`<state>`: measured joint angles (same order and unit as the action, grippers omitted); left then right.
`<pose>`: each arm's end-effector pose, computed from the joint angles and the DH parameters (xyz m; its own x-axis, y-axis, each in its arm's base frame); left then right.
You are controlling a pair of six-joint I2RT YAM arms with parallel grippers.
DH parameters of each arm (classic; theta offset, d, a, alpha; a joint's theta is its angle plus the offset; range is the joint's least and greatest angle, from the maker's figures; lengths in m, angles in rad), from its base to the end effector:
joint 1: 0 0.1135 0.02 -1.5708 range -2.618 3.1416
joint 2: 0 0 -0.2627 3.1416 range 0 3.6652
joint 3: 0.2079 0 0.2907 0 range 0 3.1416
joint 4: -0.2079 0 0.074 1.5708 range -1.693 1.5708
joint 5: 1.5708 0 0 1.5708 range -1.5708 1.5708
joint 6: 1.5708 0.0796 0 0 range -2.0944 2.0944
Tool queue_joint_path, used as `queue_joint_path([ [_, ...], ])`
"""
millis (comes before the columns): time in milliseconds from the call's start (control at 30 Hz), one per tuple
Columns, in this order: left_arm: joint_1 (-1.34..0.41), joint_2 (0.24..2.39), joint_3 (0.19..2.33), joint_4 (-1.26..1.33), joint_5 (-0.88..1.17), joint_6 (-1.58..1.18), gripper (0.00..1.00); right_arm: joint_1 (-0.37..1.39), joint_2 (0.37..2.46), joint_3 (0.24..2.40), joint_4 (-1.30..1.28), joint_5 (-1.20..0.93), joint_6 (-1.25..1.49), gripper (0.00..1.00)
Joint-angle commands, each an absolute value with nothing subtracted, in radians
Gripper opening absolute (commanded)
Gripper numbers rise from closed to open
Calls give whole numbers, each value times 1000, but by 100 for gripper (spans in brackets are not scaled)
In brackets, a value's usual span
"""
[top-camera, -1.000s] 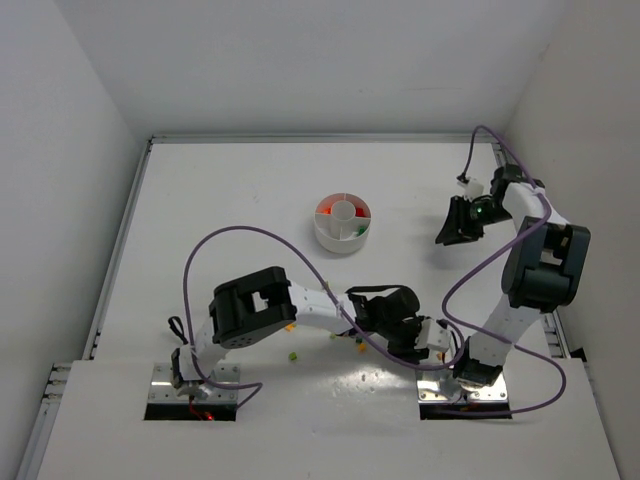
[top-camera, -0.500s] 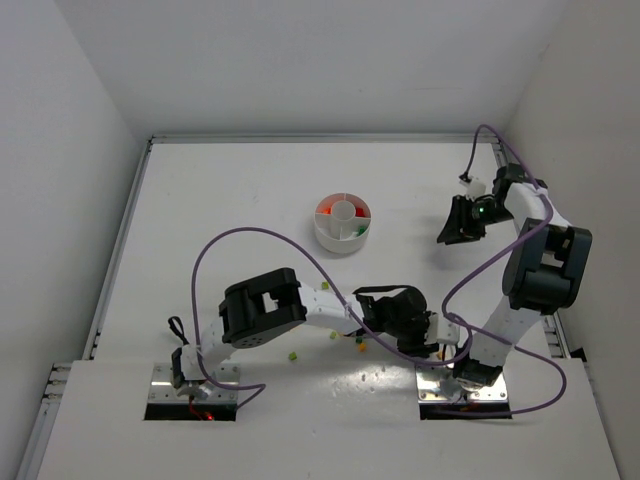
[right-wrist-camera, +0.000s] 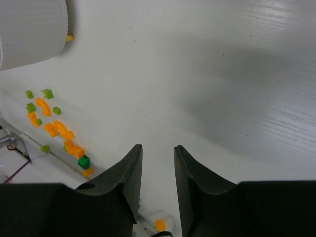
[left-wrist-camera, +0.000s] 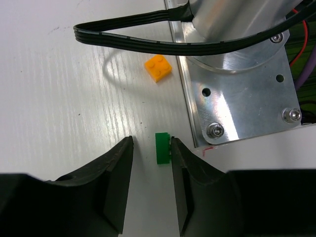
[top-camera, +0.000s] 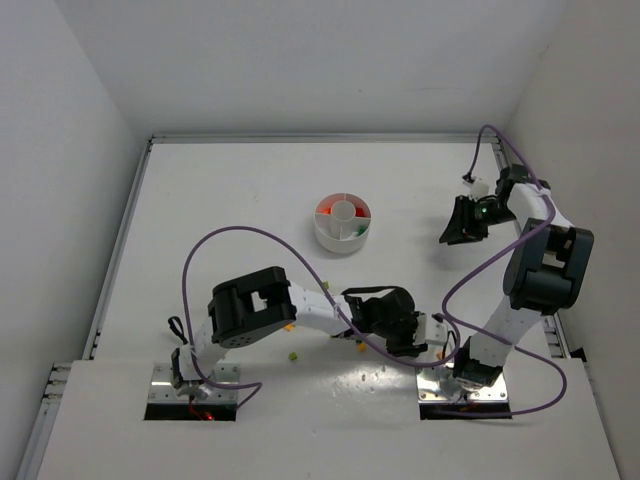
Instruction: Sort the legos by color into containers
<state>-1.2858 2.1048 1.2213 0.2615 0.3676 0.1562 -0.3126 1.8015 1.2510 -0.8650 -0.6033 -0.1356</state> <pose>0.1134 -0.4889 0.0714 -0.0097 0.5496 -0.8354 0.9912 -0.1047 -0.0804 0.3712 -0.0725 0.1337 -0.9544 0.1915 -0.2290 0.0411 0.8442 0.5345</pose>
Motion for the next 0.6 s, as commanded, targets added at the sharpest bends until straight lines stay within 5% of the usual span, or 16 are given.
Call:
queue_joint_path([
  [0,-1275,2117,1207,147,353,161,42,-319,1770,1261,-859,-624,-152,33],
  [167,-1275,2140,1216,138,353,170,30,-319,1770,1261,-859,-615,-152,33],
  [333,-1247,2129,1226,109,344,170,3,-319,1779,1270,-859,-615,-152,33],
  [567,-1082,1947,1273,-21,394,166,0,-319,1799,1310,-848,-659,-117,33],
])
